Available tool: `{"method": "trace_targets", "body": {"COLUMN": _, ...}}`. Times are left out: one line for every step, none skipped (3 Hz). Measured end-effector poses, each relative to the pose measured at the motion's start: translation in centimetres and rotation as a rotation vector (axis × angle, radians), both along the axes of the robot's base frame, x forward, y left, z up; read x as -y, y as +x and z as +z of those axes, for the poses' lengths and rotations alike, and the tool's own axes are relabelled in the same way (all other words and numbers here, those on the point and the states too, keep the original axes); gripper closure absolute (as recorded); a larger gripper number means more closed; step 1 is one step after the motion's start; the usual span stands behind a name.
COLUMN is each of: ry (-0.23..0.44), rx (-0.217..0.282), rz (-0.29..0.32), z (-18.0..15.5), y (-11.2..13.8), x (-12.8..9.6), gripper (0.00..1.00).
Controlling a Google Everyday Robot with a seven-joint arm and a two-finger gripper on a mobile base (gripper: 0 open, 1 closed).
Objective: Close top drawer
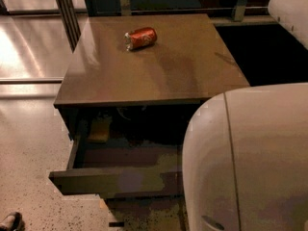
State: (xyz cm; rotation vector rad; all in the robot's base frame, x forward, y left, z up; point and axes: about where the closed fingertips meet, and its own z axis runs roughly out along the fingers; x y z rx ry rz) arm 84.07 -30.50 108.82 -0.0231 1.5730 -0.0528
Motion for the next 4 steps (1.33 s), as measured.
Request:
{"method": "trace_targets", "body": {"ry": 0.014, "rx": 0.002, "rz": 0.010, "z": -0.07, "y": -0.09, "x": -0.03, "gripper": 0.00}}
{"method": "trace_targets", "body": {"ry": 0.024, "rx": 0.005, "rz": 0.014, "z": -0.02, "y": -0.13, "x": -0.01, "gripper": 0.00}}
{"method": "trace_targets", "body": {"ry": 0.026, "rx": 0.005, "rz": 0.015, "z": -0.01, "y": -0.14, "x": 0.00, "gripper": 0.00}}
{"method": "trace_targets", "body": {"ry": -0.037, "rx": 0.006, "rz": 0.018, "z": 0.00, "y": -0.19, "x": -0.05, "gripper": 0.00}}
